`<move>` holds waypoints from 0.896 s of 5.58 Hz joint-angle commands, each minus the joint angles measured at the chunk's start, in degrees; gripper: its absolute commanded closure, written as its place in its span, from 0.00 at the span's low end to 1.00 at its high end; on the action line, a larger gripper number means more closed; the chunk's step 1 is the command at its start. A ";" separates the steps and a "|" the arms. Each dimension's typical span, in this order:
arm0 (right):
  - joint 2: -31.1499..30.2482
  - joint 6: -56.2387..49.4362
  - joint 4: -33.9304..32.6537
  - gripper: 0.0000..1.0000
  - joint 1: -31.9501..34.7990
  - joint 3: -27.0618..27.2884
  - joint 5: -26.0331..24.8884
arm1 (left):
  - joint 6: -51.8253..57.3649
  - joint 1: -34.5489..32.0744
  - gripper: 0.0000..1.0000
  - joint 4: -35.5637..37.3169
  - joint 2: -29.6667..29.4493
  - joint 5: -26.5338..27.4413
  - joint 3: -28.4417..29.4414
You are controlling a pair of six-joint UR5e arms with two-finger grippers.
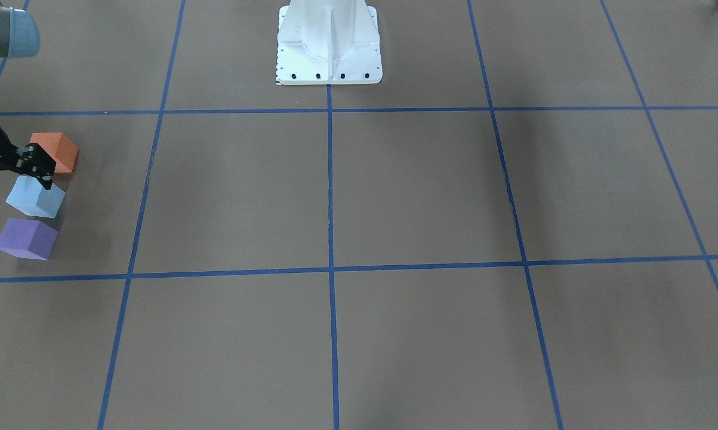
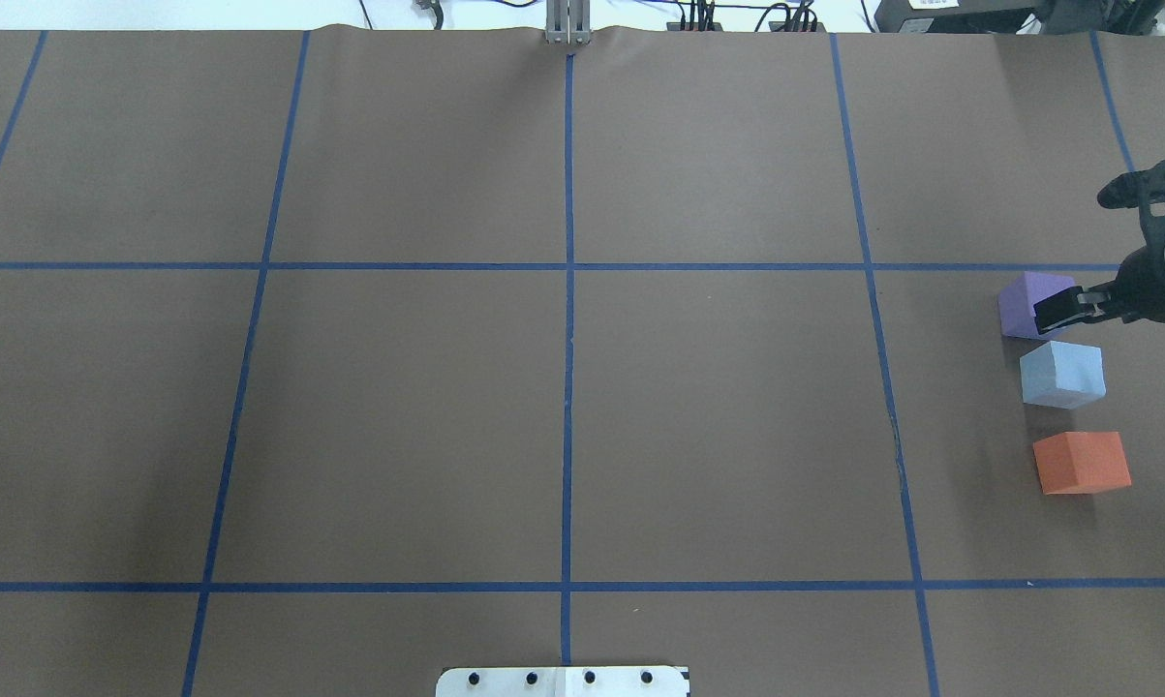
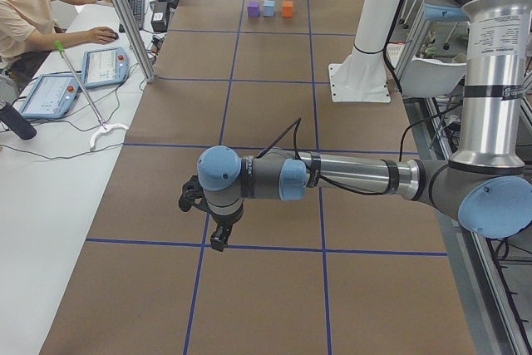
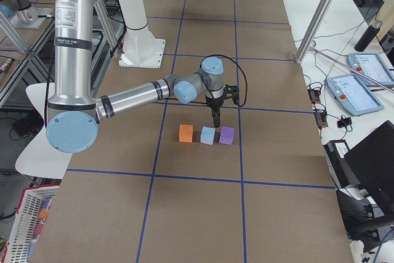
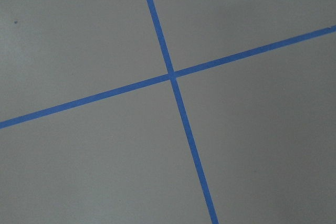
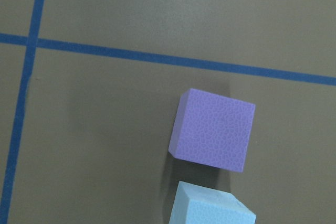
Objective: Place blue block between orange and purple blocks
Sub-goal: 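Open the right gripper and lift it away from the cubes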
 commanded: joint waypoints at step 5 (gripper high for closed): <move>-0.26 -38.43 -9.42 0.00 29.21 -11.38 10.33 | 0.29 0.00 0.00 0.17 0.22 0.26 0.16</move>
